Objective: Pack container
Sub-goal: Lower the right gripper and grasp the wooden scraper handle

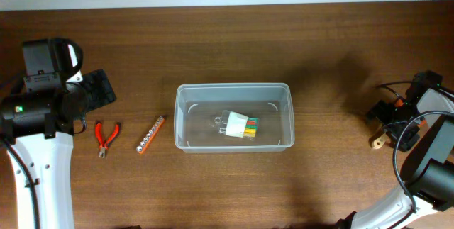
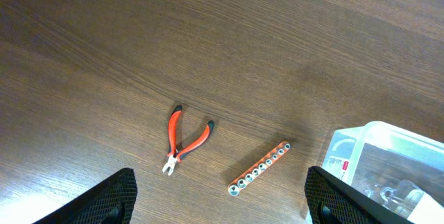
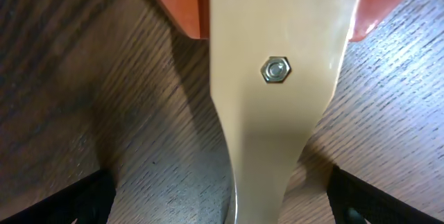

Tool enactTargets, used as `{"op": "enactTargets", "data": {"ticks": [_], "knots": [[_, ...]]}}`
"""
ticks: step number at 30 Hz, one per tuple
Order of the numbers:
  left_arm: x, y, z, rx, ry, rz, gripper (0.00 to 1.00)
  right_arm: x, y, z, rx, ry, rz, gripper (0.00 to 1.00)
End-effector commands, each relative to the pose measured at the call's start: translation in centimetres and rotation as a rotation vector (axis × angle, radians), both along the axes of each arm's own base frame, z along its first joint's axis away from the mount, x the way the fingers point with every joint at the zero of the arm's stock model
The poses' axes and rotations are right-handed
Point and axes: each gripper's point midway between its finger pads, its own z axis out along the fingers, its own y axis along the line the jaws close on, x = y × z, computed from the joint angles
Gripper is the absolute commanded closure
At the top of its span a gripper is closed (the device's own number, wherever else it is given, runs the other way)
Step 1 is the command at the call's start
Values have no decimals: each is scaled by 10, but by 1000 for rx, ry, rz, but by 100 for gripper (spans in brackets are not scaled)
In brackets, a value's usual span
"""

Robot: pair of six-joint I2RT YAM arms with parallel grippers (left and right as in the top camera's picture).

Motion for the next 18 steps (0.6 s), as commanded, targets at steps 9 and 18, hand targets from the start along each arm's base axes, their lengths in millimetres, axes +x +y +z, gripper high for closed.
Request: {"op": "enactTargets", "data": {"ticks": [9,18], "knots": [[0,3,-2,13,12,-5,20,-6,7,-12,42,29,14,51],[0,3,-2,13,12,-5,20,-8,8,-12,46,35,14,62]]}}
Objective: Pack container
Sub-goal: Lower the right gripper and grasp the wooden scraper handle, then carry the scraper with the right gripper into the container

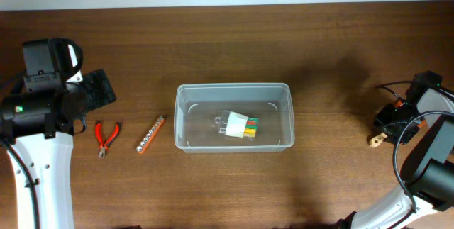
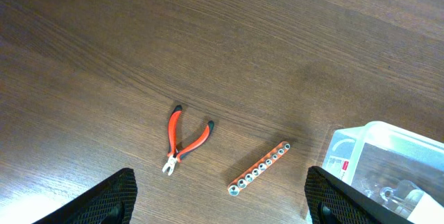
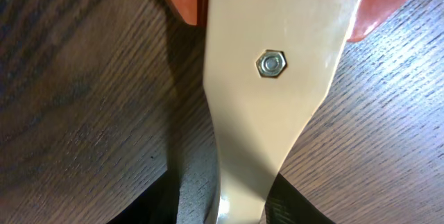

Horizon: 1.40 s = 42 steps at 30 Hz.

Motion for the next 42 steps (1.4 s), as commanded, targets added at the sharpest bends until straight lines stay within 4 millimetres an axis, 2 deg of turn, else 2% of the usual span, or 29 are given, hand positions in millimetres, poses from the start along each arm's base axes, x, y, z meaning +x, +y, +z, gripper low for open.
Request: {"op": "enactTargets", "data": {"ticks": [1,20,30,33,38,42], "knots": [[0,3,-2,13,12,-5,20,-6,6,-12,39,30,-6,67],[0,3,-2,13,12,-5,20,-6,6,-12,40,30,-6,96],[0,3,-2,14,12,-5,20,-6,7,-7,40,31,-4,96],[0,3,-2,14,12,-5,20,2,8,9,17,-6,11,96],[-1,3,-2,14,12,-5,20,38,21,77,-90,-186,160,96],[0,3,-2,14,12,-5,20,59,53,131,-163,-326,341,96]]}}
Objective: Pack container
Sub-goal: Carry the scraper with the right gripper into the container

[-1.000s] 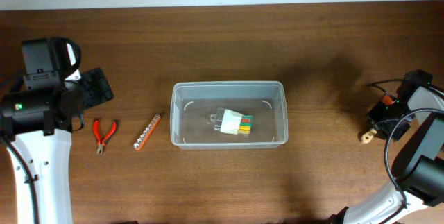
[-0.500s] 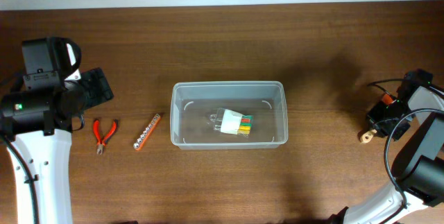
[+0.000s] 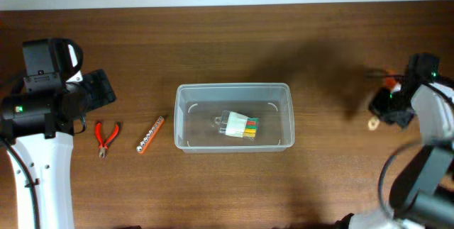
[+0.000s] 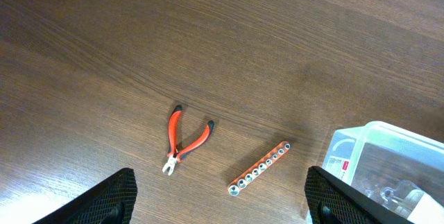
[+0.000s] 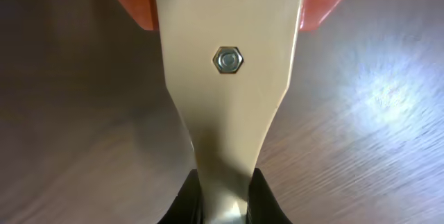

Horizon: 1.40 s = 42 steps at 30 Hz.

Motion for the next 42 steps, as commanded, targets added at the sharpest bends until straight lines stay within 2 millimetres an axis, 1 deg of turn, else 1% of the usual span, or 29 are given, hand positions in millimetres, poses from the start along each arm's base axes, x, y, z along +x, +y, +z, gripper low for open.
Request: {"op": "enactTargets", "data": {"ticks": [1,3,4,6,7,8,9,10,12,14,16,19,23,27,31,34,36,38,41,42], "knots": [[0,3,-2,14,11,-5,20,36,47,91,-120,-250,306,96],[0,3,-2,14,11,-5,20,44,77,116,-153,-319,470,96],[0,3,-2,14,12,-5,20,47,97,129,-163,-361,583,96],[0,3,-2,14,12,-5,20,47,147,153,-167,-449,849,96],[0,3,-2,15,12,-5,20,43,176,164,-172,-492,1014,96],[0,3,-2,14,11,-5,20,39,193,168,-178,-512,1109,96],[0,3,-2,14,12,-5,20,28,230,172,-206,-534,1328,96],[0,3,-2,14,12,-5,20,20,250,170,-213,-534,1449,96],[-1,3,-2,14,14,-5,20,8,275,164,-218,-522,1608,96],[-1,3,-3,13,17,-5,20,-2,295,156,-217,-505,1748,96],[-2,3,-3,13,18,-5,20,-8,313,144,-203,-481,1849,96],[-2,3,-3,13,17,-5,20,-9,325,125,-168,-433,1898,96],[-2,3,-3,13,18,-5,20,-7,333,88,-99,-326,1931,96],[-2,2,-3,13,18,-5,20,-5,334,49,-31,-213,1936,96],[-2,2,-3,13,19,-5,20,-6,334,19,21,-128,1936,96],[-2,2,-3,13,19,-5,20,-5,335,8,35,-105,1936,94],[-2,2,-3,13,19,-5,20,-5,335,4,41,-96,1936,91],[-2,2,-3,13,19,-5,20,-6,335,1,49,-91,1936,85],[-2,2,-3,13,19,-5,20,-7,337,-3,70,-86,1936,71],[-2,2,-3,13,19,-5,20,-7,337,-3,71,-85,1936,69]]}}
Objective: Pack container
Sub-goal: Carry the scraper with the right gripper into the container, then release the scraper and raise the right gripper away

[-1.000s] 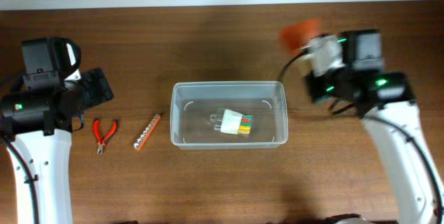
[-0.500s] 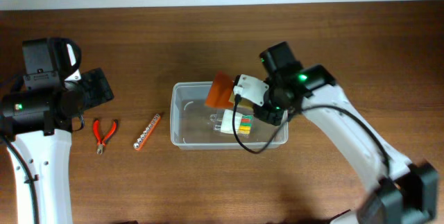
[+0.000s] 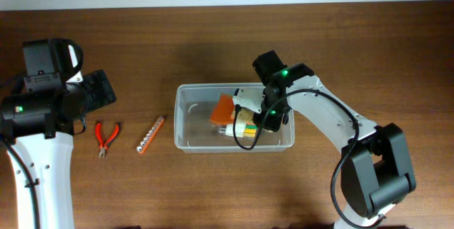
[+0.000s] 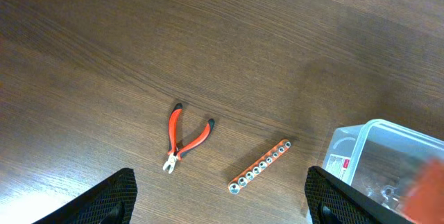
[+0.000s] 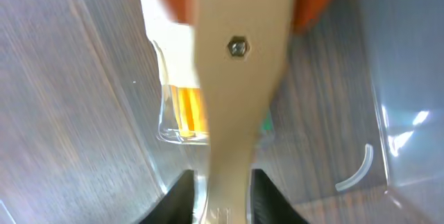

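Observation:
A clear plastic container point(image 3: 234, 86) stands mid-table with a packet of coloured pieces point(image 3: 248, 125) inside. My right gripper point(image 3: 250, 115) hangs over the container's middle, shut on the beige shank of a tool point(image 5: 232, 78). The tool's orange end point(image 3: 222, 108) points left inside the box, above the packet point(image 5: 182, 106). In the right wrist view the fingers point(image 5: 182, 195) press the shank on both sides. Red-handled pliers point(image 3: 106, 135) and an orange socket rail point(image 3: 150, 135) lie left of the container. My left gripper point(image 4: 222, 203) stays open, high above them.
The container's near corner with a label shows in the left wrist view point(image 4: 345, 160), right of the socket rail point(image 4: 260, 166) and pliers point(image 4: 182, 139). Bare wood surrounds the box. The table's back edge meets a white wall.
My right gripper was at the table's far right holding the tool above the wood. Now it is over the container, with the tool's orange end inside the box. The left arm is unmoved.
My right gripper stood open around the tool lying at the table's right edge. Then its fingers were against the shank, then shut on it and raised off the wood. Now the tool is over the container's middle. Pliers, socket rail and left arm never moved.

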Tool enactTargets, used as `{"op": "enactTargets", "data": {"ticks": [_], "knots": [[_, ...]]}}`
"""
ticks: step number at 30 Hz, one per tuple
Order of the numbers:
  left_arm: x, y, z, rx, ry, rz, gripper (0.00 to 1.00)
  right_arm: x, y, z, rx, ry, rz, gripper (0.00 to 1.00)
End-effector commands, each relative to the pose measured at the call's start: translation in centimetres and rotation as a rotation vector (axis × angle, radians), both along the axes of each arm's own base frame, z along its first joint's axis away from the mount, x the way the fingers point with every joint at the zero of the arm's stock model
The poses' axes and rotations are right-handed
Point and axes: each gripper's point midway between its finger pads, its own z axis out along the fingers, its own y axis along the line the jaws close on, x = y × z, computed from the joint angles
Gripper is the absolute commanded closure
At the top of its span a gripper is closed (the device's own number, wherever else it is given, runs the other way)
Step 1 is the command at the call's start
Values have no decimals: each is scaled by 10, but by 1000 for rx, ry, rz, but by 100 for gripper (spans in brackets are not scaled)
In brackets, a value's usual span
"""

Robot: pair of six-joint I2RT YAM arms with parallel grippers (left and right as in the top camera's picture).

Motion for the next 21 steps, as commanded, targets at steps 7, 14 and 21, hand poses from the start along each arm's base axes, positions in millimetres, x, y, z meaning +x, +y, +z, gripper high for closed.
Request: {"op": "enactTargets", "data": {"ticks": [7,14,21], "knots": [[0,3,-2,13,12,-5,20,0,8,-2,22,11,20,47],[-1,3,-2,13,13,-5,20,16,13,28,52,-52,-79,1],[-1,3,-3,30,21,-33,20,63,-11,159,47,-357,-402,1]]}}
